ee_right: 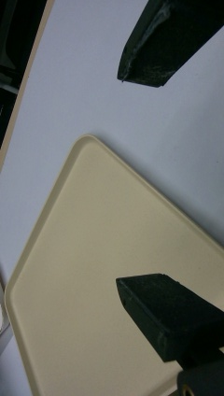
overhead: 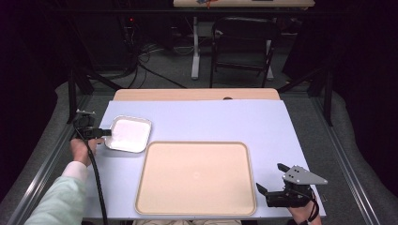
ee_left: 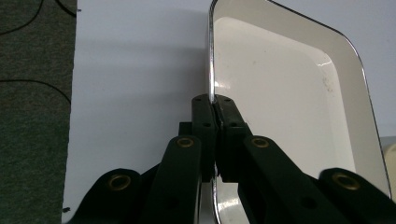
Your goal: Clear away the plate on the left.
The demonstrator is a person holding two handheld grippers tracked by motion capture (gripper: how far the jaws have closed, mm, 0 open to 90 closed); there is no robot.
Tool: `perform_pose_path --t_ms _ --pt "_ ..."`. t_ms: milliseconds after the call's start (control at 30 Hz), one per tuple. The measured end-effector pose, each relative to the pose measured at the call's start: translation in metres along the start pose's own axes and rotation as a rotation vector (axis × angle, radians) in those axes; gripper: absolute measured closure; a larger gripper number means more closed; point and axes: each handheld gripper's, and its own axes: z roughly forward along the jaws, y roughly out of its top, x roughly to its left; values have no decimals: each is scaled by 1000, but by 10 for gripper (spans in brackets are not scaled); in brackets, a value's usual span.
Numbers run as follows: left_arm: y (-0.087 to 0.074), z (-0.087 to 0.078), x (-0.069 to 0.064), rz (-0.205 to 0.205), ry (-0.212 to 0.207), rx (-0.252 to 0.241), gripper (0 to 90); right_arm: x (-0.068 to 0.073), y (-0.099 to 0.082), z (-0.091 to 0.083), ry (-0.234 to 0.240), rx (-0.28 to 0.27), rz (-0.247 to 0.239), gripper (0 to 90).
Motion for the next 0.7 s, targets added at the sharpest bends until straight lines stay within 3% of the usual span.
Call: perform_pose_path --t_ms 300,700 --pt "3 -19 -5 30 -11 -59 880 0 0 0 -6 4 3 20" --pt "4 -48 -31 88 -52 -130 881 -1 1 1 2 11 19 19"
